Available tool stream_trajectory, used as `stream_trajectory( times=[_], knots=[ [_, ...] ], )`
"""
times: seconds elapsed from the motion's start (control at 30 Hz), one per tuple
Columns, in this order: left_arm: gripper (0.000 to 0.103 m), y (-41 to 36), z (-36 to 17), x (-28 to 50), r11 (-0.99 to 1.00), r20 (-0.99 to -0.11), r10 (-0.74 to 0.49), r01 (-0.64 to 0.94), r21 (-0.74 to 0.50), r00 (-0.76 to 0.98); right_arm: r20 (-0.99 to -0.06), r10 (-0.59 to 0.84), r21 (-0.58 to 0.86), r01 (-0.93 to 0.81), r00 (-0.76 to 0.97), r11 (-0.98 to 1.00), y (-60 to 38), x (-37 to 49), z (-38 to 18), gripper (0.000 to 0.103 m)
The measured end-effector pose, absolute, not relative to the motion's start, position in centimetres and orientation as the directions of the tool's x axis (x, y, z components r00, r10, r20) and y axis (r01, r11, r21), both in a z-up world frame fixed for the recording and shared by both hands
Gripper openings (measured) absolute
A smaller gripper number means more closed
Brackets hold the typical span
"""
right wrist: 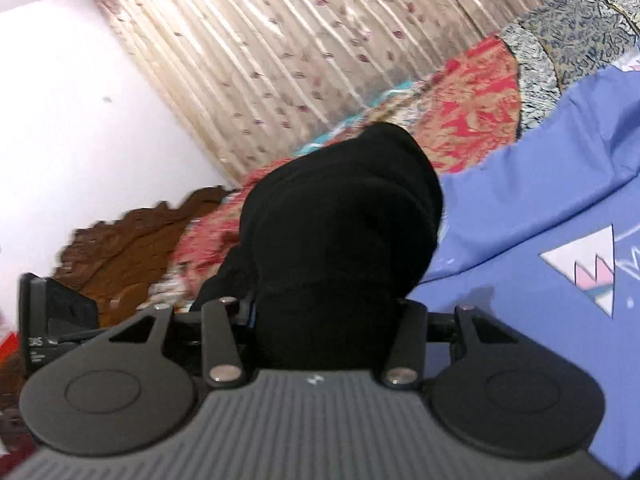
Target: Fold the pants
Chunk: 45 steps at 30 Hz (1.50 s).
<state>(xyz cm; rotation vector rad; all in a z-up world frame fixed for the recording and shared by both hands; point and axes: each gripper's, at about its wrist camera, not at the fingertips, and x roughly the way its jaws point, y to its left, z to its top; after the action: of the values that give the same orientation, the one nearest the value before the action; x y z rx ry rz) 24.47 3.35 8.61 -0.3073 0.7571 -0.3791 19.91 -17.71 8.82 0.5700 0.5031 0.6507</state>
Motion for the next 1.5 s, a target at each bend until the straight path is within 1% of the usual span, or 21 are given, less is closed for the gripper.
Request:
stream_trajectory(
  times=[0.07,0.13,0.17,0.2,0.27,0.37,0.4,0.47,0.57,0.63,0.7,0.77,0.93,1.0,1.07,1.33,1.5],
  knots=[
    [0.068,2.8,5.1,27.4,0.911,-0.677,-0.385,0.143,-0.386,0.627,-0.328,0.641,0.622,-0.352,0.694,0.700,-16.9,21.7,6.5,0.051],
    [0.069,2.4,0.9,29.6,0.948,-0.789,-0.274,0.015,-0.318,0.551,-0.459,0.584,0.591,-0.260,0.670,0.764,-15.8,23.4,3.3,0.053],
    [0.084,2.3,-0.8,29.8,0.951,-0.808,-0.246,-0.027,-0.308,0.535,-0.545,0.534,0.556,-0.199,0.646,0.807,-15.4,23.9,1.8,0.061],
    [0.086,2.4,-1.0,29.3,0.945,-0.788,-0.243,-0.047,-0.325,0.565,-0.588,0.496,0.536,-0.151,0.640,0.830,-15.2,24.1,0.8,0.065],
    [0.086,2.1,-0.3,28.3,0.946,-0.781,-0.224,-0.064,-0.319,0.583,-0.563,0.513,0.582,-0.130,0.649,0.803,-15.6,23.5,1.2,0.066],
    [0.085,1.7,1.5,26.9,0.952,-0.777,-0.202,-0.068,-0.300,0.597,-0.577,0.471,0.508,-0.159,0.668,0.847,-15.3,21.9,3.6,0.067],
    [0.085,2.0,2.1,26.0,0.955,-0.772,-0.184,-0.074,-0.286,0.608,-0.576,0.456,0.490,-0.159,0.679,0.857,-15.5,21.3,4.3,0.069],
    [0.087,3.0,3.3,24.6,0.963,-0.767,-0.139,-0.094,-0.251,0.626,-0.574,0.405,0.465,-0.124,0.712,0.876,-16.1,19.7,5.3,0.071],
    [0.089,2.9,4.5,21.1,0.971,-0.770,-0.073,-0.129,-0.199,0.634,-0.582,0.362,0.438,-0.094,0.728,0.894,-17.3,16.7,5.3,0.071],
    [0.090,2.8,4.8,18.8,0.977,-0.776,-0.036,-0.142,-0.160,0.629,-0.603,0.343,0.413,-0.086,0.720,0.907,-17.3,15.2,4.7,0.071],
    [0.090,2.3,4.6,15.7,0.983,-0.784,0.010,-0.148,-0.104,0.620,-0.618,0.329,0.390,-0.085,0.714,0.917,-17.3,13.0,4.1,0.072],
    [0.093,1.8,4.3,12.4,0.984,-0.790,0.040,-0.163,-0.076,0.611,-0.632,0.311,0.370,-0.076,0.710,0.926,-17.2,10.7,3.8,0.073],
    [0.093,0.5,3.8,6.4,0.985,-0.813,0.062,-0.168,-0.045,0.579,-0.674,0.275,0.310,-0.076,0.685,0.948,-16.5,5.8,3.2,0.077],
    [0.096,-0.5,3.9,4.4,0.988,-0.815,0.085,-0.157,-0.007,0.574,-0.685,0.279,0.297,-0.092,0.673,0.950,-16.4,4.0,3.2,0.082],
    [0.098,-1.1,3.9,3.0,0.987,-0.820,0.100,-0.160,0.010,0.564,-0.695,0.277,0.294,-0.090,0.663,0.952,-16.6,2.8,3.2,0.085],
    [0.099,-2.1,3.2,-0.6,0.987,-0.845,0.087,-0.159,0.002,0.528,-0.749,0.296,0.301,-0.093,0.593,0.949,-16.4,-1.5,2.4,0.089],
    [0.103,-2.8,3.1,-1.6,0.989,-0.850,0.100,-0.148,0.026,0.517,-0.763,0.293,0.302,-0.082,0.576,0.950,-15.9,-2.4,2.3,0.092]
  ],
)
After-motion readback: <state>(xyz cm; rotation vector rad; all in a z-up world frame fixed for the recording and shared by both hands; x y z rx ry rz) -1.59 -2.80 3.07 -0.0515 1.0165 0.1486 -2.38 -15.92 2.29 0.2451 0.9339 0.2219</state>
